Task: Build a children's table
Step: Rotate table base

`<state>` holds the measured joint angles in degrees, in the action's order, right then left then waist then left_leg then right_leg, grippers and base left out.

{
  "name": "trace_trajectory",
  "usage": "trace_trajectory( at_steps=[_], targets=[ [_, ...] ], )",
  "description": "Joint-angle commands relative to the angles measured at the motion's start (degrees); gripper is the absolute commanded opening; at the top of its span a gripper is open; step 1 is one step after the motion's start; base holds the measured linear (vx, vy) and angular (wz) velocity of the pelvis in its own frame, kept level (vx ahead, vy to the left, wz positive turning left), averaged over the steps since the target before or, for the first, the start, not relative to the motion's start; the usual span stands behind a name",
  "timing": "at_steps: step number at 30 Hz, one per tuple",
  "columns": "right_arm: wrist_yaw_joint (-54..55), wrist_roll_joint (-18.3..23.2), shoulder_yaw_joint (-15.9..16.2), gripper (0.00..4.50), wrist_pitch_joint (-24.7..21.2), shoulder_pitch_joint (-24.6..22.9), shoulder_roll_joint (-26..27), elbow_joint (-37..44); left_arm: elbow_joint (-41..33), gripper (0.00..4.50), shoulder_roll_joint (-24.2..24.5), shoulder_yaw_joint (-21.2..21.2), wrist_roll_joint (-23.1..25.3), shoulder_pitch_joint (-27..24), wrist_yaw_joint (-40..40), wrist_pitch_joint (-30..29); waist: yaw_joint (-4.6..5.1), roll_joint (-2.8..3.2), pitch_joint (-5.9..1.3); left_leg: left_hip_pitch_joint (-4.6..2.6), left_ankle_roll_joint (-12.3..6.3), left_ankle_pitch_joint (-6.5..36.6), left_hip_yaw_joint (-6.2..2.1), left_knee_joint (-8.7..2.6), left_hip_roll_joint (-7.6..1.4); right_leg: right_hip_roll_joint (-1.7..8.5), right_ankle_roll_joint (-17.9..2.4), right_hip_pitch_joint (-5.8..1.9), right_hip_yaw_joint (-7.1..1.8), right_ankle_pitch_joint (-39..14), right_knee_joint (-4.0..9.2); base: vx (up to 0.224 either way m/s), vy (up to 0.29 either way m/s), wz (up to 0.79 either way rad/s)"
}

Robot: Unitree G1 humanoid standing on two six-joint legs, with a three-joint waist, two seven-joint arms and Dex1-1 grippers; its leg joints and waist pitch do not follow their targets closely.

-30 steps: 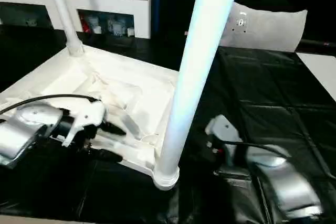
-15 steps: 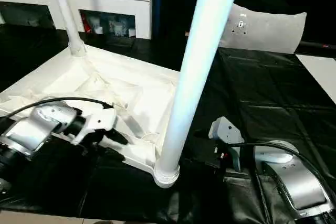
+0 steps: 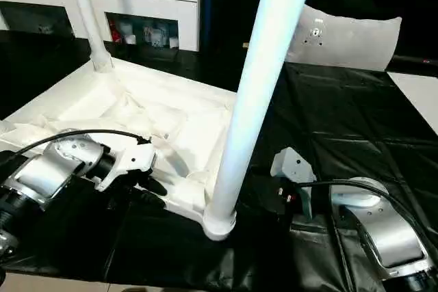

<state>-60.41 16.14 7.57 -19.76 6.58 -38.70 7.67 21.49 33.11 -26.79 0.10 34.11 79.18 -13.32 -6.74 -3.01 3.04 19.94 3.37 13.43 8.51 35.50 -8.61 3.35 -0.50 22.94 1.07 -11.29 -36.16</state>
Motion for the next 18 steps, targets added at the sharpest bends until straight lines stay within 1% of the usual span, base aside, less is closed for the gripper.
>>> trace_trajectory(
  at_steps=[1, 2, 3, 5, 6, 7, 8, 10, 11, 13, 15, 17, 18],
  targets=[
    [0.3, 0.5, -0.6, 4.50, 0.4, -0.1, 0.1, -0.7, 0.7, 0.53, -0.7, 0.7, 1.6, 0.8, -4.7, -3.0, -0.21, -0.03, -2.87, -0.10, -1.52, 6.8, -0.99, -5.05, -4.21, 5.22, -12.3, -2.73, -2.37, -12.5, 4.38, 0.000, 0.000, 0.00],
    [1.0, 0.2, -1.1, 4.50, 0.8, 0.1, 0.3, -1.4, 0.6, 0.48, -1.3, 1.2, 1.7, 0.6, -6.7, -5.5, -0.18, -0.07, -2.92, -0.07, -1.44, 6.8, -0.96, -4.99, -4.18, 5.29, -12.5, -2.78, -2.39, -12.2, 4.30, 0.000, 0.000, 0.00],
    [1.5, -0.2, -1.3, 4.50, 1.2, 0.4, 0.5, -2.1, 0.4, 0.45, -1.6, 1.6, 1.8, 0.4, -7.8, -7.2, -0.16, -0.52, -2.94, 0.10, -1.51, 6.4, -0.95, -4.97, -4.12, 5.35, -12.6, -2.94, -2.35, -12.1, 4.33, 0.000, 0.000, 0.00],
    [2.0, -0.6, -1.5, 4.50, 1.6, 0.8, 0.7, -2.8, 0.1, 0.39, -1.8, 1.9, 1.8, 0.3, -8.4, -8.3, 0.03, -0.38, -2.94, 0.38, -1.56, 5.5, -1.02, -4.97, -4.02, 5.40, -12.5, -3.13, -2.28, -12.2, 4.32, 0.000, 0.000, 0.00],
    [3.0, -1.4, -1.6, 4.50, 2.3, 1.2, 1.0, -3.8, -0.4, 0.35, -2.1, 2.2, 2.0, -0.1, -9.4, -9.9, 0.09, -0.38, -3.00, 0.38, -1.68, 5.3, -1.00, -4.90, -3.95, 5.34, -12.3, -3.16, -2.29, -12.0, 4.34, 0.000, 0.000, 0.00],
    [4.7, -2.4, -2.0, 4.50, 2.7, 1.5, 1.4, -4.8, -1.2, 0.29, -2.6, 2.6, 2.0, -0.8, -10.7, -11.5, 0.59, -0.43, -2.98, 0.36, -1.74, 5.0, -0.89, -4.82, -3.87, 5.25, -12.5, -3.02, -2.27, -11.7, 4.38, 0.000, 0.000, 0.00],
    [6.0, -3.0, -2.3, 4.50, 2.6, 1.5, 1.5, -5.2, -1.8, 0.24, -3.0, 2.9, 2.1, -1.3, -11.5, -12.7, 0.70, -0.34, -3.02, 0.34, -1.72, 4.9, -0.87, -4.78, -3.85, 5.27, -12.6, -3.06, -2.26, -11.7, 4.35, 0.000, 0.000, 0.00],
    [7.1, -3.2, -2.8, 4.50, 2.4, 1.0, 1.7, -4.8, -2.3, 0.14, -3.9, 3.5, 2.0, -1.9, -13.1, -14.8, 1.04, -0.42, -2.98, 0.46, -1.82, 4.8, -0.85, -4.78, -3.82, 5.14, -12.5, -3.17, -2.25, -11.9, 4.43, 0.000, 0.000, 0.00],
    [7.3, -3.2, -3.1, 4.50, 2.3, 0.7, 1.6, -4.4, -2.6, 0.11, -4.6, 3.8, 1.9, -2.1, -14.0, -16.0, 1.06, -0.39, -2.96, 0.37, -2.13, 4.9, -0.84, -4.75, -3.85, 5.09, -12.4, -3.07, -2.25, -12.1, 4.52, 0.000, 0.000, 0.00],
    [7.6, -3.4, -3.2, 4.50, 2.2, 0.5, 1.5, -4.2, -2.9, 0.04, -5.2, 4.2, 1.4, -2.1, -14.8, -16.2, 1.02, -0.29, -2.92, 0.34, -2.59, 5.2, -0.85, -4.77, -3.92, 5.11, -12.6, -3.06, -2.27, -12.3, 4.56, 0.000, 0.000, 0.00],
    [7.2, -3.5, -3.4, 4.50, 3.5, 0.8, 1.3, -6.2, -3.2, 0.04, -5.5, 4.4, 0.9, -2.1, -15.2, -16.0, 1.04, -0.34, -2.93, 0.38, -2.86, 5.4, -0.85, -4.74, -3.93, 5.12, -12.6, -3.04, -2.23, -12.4, 4.62, 0.000, 0.000, 0.00],
    [6.6, -3.6, -3.7, 4.50, 6.1, 1.8, 1.4, -10.5, -4.2, 0.04, -5.5, 4.6, 0.0, -2.3, -15.1, -16.6, 1.08, 0.20, -2.95, 0.30, -2.73, 6.2, -0.88, -4.77, -3.95, 5.20, -12.9, -2.90, -2.22, -13.1, 4.69, 0.000, 0.000, 0.00],
    [6.6, -3.6, -3.7, 4.50, 6.1, 1.8, 1.4, -10.5, -4.2, 0.04, -5.5, 4.6, 0.0, -2.3, -15.1, -16.6, 1.20, 0.03, -2.96, 0.28, -2.70, 6.4, -0.83, -4.75, -3.91, 5.15, -13.2, -2.89, -2.17, -13.1, 4.79, 0.000, 0.000, 0.00]
  ],
)
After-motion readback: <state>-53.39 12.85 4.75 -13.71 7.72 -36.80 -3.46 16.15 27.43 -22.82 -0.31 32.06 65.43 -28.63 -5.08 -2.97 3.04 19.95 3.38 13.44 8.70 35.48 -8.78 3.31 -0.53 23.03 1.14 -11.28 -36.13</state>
